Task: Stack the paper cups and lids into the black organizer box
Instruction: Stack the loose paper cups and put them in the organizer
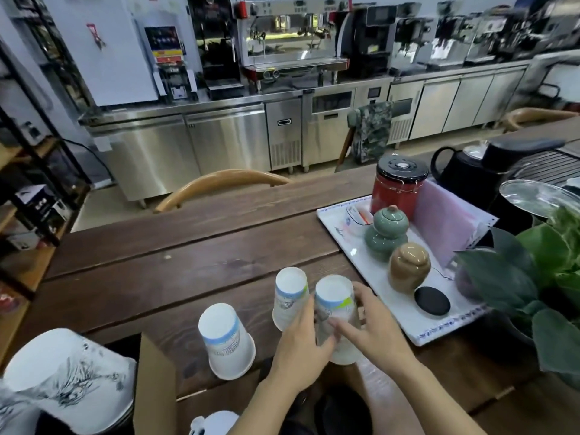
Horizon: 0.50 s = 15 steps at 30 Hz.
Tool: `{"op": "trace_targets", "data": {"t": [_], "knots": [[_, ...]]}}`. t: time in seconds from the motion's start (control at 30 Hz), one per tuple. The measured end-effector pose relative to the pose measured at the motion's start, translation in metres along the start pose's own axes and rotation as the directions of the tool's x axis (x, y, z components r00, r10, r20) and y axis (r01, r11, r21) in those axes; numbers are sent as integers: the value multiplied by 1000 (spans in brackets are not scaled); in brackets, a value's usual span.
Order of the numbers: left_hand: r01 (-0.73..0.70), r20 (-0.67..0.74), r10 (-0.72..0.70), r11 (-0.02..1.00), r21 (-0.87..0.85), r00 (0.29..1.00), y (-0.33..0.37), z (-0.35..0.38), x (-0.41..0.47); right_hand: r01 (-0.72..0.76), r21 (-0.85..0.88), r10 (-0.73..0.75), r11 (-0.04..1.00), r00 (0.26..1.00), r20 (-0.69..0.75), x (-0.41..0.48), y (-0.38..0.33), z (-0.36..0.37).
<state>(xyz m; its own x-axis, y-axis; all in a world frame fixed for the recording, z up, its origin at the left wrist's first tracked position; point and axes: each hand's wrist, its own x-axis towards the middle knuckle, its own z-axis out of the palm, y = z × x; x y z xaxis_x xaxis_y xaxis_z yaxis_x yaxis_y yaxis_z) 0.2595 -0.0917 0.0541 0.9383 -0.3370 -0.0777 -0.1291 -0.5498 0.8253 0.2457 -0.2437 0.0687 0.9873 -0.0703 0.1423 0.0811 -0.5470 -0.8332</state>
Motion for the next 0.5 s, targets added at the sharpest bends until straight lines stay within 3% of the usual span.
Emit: {"op": "trace_targets", "data": {"t": [0.17, 0.27, 0.37, 0.5], "knots": [[-217, -186, 215, 976, 12, 959, 39, -35, 11, 177, 30, -163, 984, 953, -255, 18, -29, -11], [-282, -278, 284, 958, 46, 918, 52, -61, 16, 269, 51, -239, 962, 916, -323, 34, -53, -9], [-261, -312, 272, 962, 74, 910, 52, -82, 24, 334, 68, -302, 940, 908, -290, 49, -64, 2], [-156, -281, 173, 984, 81, 944, 33, -90, 31, 245, 95, -233, 965, 964, -127, 62, -53, 23]]}}
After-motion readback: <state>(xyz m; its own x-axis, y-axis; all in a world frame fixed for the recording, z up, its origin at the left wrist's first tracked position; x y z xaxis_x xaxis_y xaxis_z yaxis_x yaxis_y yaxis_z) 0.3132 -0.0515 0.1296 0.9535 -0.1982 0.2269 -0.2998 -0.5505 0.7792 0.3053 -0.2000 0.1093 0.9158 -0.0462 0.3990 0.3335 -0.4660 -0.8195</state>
